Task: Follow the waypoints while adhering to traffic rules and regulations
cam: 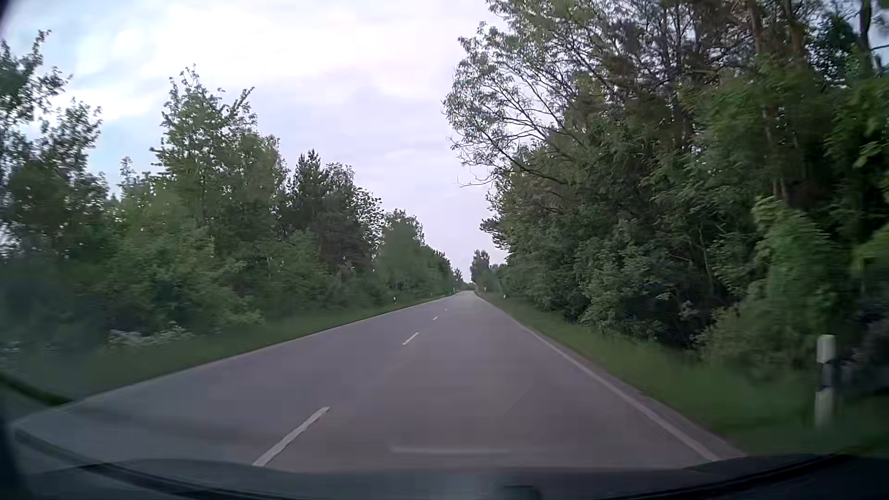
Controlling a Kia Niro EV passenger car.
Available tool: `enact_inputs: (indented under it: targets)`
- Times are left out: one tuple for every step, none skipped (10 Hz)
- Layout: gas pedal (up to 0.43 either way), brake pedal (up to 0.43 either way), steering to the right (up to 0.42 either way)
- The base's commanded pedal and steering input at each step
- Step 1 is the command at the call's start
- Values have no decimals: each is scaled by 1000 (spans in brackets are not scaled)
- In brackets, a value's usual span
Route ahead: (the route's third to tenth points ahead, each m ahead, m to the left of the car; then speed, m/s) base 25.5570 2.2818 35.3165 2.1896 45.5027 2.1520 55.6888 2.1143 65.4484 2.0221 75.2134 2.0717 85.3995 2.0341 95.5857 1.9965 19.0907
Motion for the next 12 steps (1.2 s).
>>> enact_inputs:
  targets:
    - [177, 0, 1]
    - [177, 0, 1]
    - [177, 0, 0]
    - [177, 0, 0]
    - [177, 0, 0]
    - [177, 0, 0]
    - [177, 0, 1]
    - [177, 0, 0]
    - [177, 0, 1]
    - [177, 0, 1]
    - [177, 0, 0]
    - [177, 0, 1]
